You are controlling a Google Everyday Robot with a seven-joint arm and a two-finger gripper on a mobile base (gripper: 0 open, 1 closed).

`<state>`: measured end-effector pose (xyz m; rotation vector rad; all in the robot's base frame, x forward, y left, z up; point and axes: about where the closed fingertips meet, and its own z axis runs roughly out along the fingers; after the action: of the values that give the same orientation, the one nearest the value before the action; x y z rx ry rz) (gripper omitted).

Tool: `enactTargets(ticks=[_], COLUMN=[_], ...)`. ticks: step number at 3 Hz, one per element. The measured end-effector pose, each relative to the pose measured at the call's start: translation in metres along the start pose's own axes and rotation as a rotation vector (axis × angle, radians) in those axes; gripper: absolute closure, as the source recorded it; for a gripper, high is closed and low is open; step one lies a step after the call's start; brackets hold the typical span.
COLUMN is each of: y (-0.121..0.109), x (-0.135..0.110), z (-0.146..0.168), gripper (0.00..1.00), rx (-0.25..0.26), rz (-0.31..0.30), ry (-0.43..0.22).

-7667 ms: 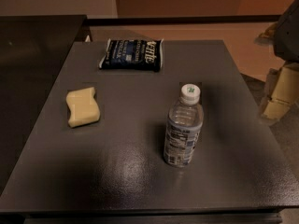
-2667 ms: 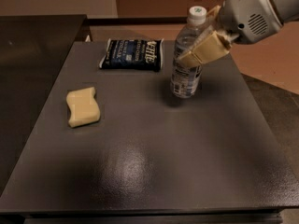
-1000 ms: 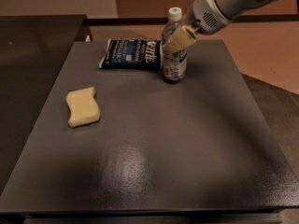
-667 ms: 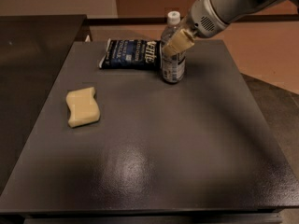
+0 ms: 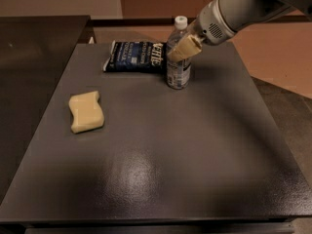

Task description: Move blue plastic bottle near blue chip bag

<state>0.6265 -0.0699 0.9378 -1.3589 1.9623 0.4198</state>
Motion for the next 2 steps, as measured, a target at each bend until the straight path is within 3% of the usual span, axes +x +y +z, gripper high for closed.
enactTargets(ticks=[1, 2], y=[0.001, 0.002], x=[-0.0006, -0.0012], z=[0.0017, 0.0036], gripper=[0.15, 0.0], rx=[-0.003, -0.007], rz=[-0.001, -0.003], ry=[0.001, 0.001])
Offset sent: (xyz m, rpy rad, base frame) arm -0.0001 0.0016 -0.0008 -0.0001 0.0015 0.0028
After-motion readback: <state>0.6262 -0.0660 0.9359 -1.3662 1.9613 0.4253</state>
